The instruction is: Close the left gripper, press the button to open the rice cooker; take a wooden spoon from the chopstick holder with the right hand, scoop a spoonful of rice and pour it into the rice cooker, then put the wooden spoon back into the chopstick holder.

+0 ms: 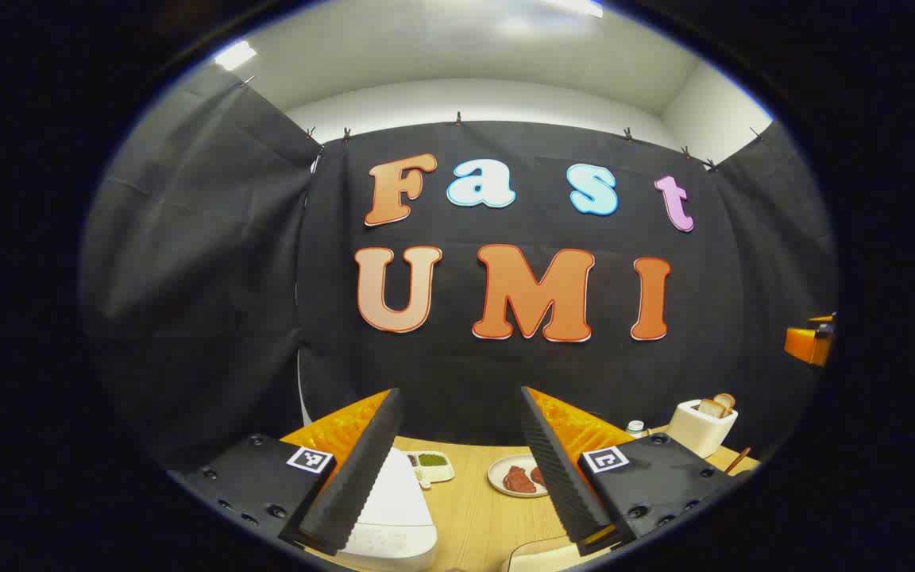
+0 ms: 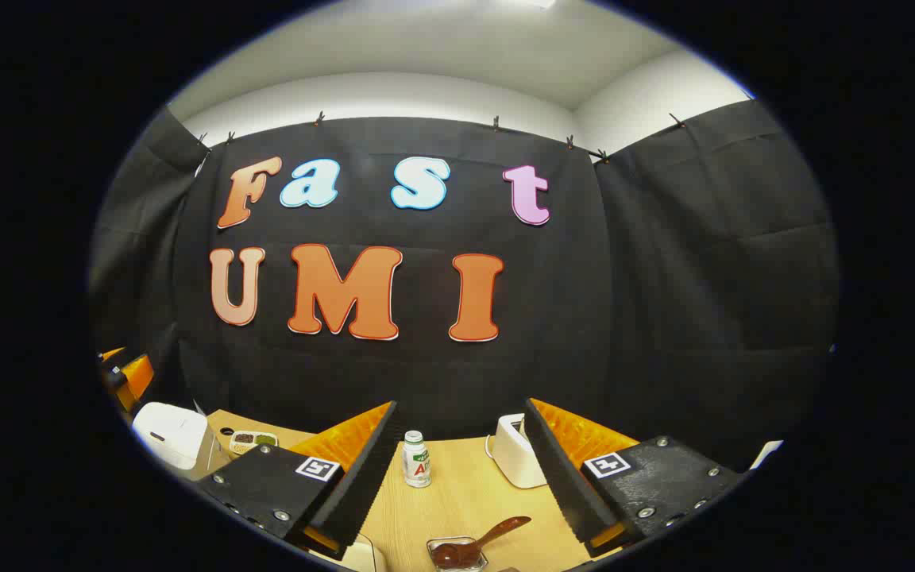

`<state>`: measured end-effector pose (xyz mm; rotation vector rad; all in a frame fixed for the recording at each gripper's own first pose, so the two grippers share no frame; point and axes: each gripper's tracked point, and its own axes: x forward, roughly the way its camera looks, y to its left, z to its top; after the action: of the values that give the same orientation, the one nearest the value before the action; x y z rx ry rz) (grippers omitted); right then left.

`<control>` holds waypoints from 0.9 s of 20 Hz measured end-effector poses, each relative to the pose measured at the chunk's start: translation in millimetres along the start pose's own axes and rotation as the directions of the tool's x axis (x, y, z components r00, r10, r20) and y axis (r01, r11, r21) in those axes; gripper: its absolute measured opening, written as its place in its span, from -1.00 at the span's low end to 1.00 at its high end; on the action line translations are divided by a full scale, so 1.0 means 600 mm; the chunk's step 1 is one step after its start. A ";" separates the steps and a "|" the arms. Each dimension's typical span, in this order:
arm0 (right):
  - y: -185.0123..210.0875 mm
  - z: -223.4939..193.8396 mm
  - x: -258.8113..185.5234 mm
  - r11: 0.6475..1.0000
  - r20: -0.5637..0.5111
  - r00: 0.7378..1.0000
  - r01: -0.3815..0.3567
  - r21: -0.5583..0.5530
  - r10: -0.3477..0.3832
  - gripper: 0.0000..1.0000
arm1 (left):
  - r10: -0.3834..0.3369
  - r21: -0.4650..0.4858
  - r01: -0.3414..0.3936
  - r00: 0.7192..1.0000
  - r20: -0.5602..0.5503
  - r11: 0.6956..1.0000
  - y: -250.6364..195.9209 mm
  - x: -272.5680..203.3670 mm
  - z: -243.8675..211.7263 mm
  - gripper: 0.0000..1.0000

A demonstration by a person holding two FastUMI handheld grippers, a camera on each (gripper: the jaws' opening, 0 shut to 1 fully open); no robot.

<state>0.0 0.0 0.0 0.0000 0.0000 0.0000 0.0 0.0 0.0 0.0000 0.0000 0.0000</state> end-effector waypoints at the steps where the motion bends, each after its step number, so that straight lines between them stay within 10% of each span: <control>1: -0.007 0.001 0.000 1.000 0.003 1.000 -0.002 -0.010 0.002 0.92 | 0.012 0.000 -0.012 1.000 0.002 1.000 0.005 0.003 0.009 0.97; 18: 0.011 0.069 -0.026 0.995 0.079 0.993 -0.092 0.026 0.090 0.92 | -0.004 0.060 0.007 0.999 -0.053 0.998 0.026 -0.059 0.104 0.94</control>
<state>-15.5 6.7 41.6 0.0291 -0.0775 0.0915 -35.7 15.4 62.4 0.0600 0.0534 -0.0058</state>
